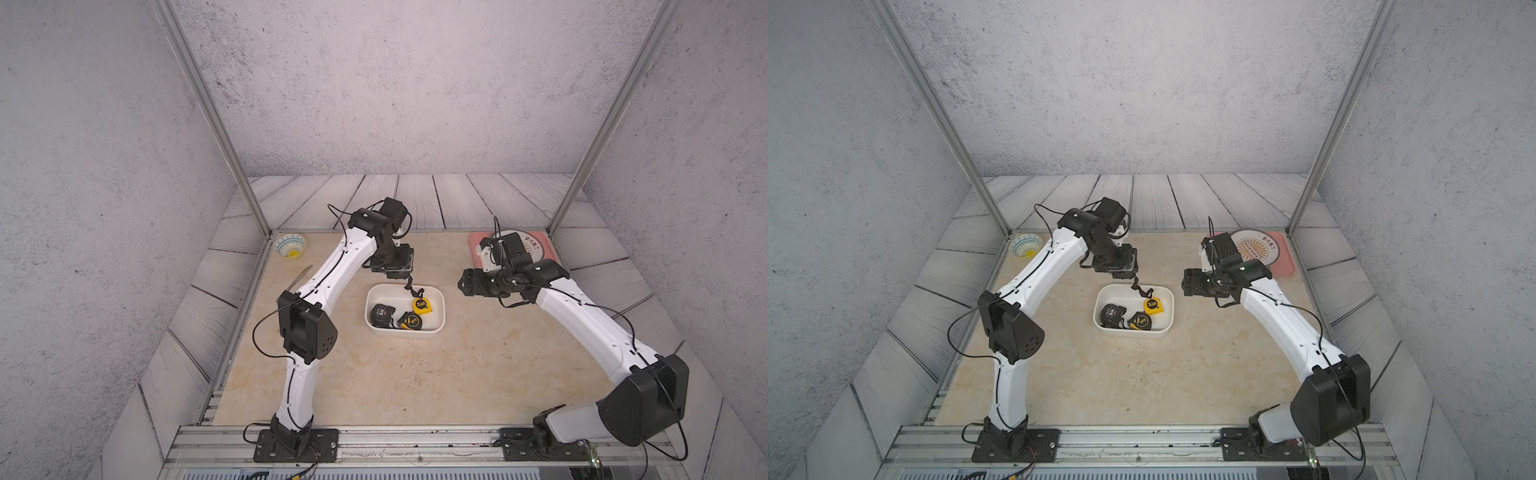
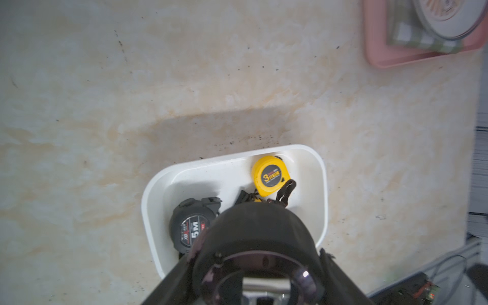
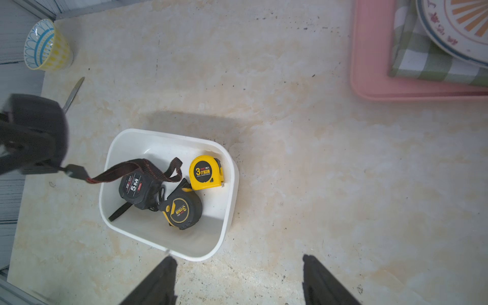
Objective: Take the tape measure out of the storage box
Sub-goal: Pick up the tape measure from the storage box, then place the tape measure at the center of the board.
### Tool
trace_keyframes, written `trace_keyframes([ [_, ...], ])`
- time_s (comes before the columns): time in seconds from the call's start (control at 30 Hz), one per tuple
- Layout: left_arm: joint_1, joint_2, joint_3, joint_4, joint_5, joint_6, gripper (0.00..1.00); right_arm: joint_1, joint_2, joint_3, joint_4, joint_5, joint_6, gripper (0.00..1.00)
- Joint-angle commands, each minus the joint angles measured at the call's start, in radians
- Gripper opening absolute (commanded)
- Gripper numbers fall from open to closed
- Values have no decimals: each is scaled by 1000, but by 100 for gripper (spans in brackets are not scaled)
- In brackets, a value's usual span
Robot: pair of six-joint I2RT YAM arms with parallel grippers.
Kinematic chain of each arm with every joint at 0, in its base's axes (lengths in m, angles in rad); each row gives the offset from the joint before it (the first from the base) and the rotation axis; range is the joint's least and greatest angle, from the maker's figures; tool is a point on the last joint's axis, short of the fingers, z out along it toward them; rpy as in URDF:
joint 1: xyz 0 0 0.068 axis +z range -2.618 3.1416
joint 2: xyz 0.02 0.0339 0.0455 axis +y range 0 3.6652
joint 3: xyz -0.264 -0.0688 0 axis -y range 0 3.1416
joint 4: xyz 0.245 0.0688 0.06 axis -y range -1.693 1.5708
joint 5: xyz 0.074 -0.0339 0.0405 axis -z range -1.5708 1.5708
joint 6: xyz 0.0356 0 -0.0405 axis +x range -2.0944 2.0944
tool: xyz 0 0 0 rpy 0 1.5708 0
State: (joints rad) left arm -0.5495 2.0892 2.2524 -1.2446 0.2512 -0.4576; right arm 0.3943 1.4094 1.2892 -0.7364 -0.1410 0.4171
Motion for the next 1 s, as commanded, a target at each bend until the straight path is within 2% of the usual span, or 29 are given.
trace_keyframes([
  [0.0,16,-51,9,69,219,-102,0,0,-81,-39,111,-52,43,74],
  [0.17,33,-104,-55,218,371,-226,0,-1,-119,-56,163,-98,63,72],
  [0.37,58,-190,-274,586,546,-468,0,-15,-150,-56,215,-183,112,72],
  [0.63,69,-220,-351,736,585,-581,0,-50,-142,-55,275,-297,171,72],
  [0.8,70,-214,-346,736,589,-627,0,-48,-135,-58,305,-333,124,72],
  [0.97,70,-232,-379,754,597,-719,0,-49,-119,-51,323,-311,58,72],
])
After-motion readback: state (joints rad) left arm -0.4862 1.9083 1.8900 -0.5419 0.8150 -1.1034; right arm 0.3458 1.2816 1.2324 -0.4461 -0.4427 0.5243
